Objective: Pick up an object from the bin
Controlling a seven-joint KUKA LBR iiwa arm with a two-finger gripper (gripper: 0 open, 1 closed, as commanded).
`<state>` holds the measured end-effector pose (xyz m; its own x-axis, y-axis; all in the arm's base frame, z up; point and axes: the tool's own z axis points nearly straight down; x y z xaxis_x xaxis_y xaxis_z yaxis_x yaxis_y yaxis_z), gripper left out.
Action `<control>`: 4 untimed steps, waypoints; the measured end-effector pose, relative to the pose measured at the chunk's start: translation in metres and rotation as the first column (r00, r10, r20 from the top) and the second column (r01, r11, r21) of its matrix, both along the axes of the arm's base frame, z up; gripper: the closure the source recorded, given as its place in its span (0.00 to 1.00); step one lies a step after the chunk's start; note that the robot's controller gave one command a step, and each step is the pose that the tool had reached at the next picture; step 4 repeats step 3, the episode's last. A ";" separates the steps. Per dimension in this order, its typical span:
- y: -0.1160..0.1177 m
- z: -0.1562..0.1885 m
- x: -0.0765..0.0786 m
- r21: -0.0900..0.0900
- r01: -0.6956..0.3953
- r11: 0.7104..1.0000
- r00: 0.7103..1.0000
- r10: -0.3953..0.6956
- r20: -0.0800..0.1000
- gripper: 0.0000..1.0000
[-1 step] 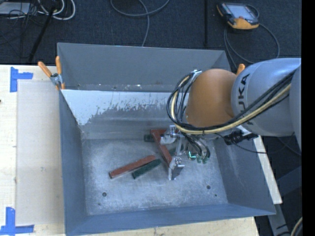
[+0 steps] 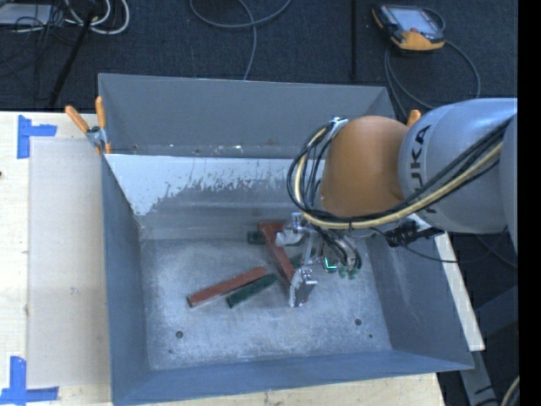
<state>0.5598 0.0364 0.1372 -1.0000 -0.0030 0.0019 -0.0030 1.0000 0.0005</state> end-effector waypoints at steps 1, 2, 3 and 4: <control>0.026 -0.061 0.028 -0.001 -0.258 0.966 0.966 0.258 0.000 1.00; 0.026 -0.061 0.028 -0.001 -0.258 0.966 0.966 0.258 0.000 1.00; 0.040 0.133 0.034 0.000 -0.289 0.957 0.957 0.289 0.001 1.00; 0.040 0.133 0.034 0.000 -0.289 0.957 0.957 0.289 0.001 1.00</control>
Offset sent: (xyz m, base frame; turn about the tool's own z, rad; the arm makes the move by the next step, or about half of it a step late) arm 0.0000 0.0000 0.0000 0.0000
